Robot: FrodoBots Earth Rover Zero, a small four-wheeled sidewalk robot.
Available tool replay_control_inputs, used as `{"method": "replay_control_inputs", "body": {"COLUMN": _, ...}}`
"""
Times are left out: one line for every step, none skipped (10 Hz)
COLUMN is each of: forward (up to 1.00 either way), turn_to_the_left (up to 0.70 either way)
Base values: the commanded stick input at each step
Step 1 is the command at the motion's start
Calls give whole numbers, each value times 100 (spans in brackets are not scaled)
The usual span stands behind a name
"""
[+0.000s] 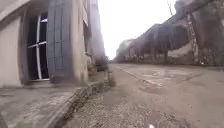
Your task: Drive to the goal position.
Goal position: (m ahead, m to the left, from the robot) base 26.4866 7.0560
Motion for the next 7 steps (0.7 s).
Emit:
{"method": "replay_control_inputs", "body": {"forward": 0, "turn_to_the_left": 0}}
{"method": "replay_control_inputs", "body": {"forward": 0, "turn_to_the_left": 0}}
{"method": "replay_control_inputs", "body": {"forward": 0, "turn_to_the_left": 0}}
{"method": "replay_control_inputs", "body": {"forward": 0, "turn_to_the_left": 0}}
{"method": "replay_control_inputs", "body": {"forward": 22, "turn_to_the_left": 8}}
{"method": "replay_control_inputs", "body": {"forward": 70, "turn_to_the_left": 27}}
{"method": "replay_control_inputs", "body": {"forward": 70, "turn_to_the_left": 27}}
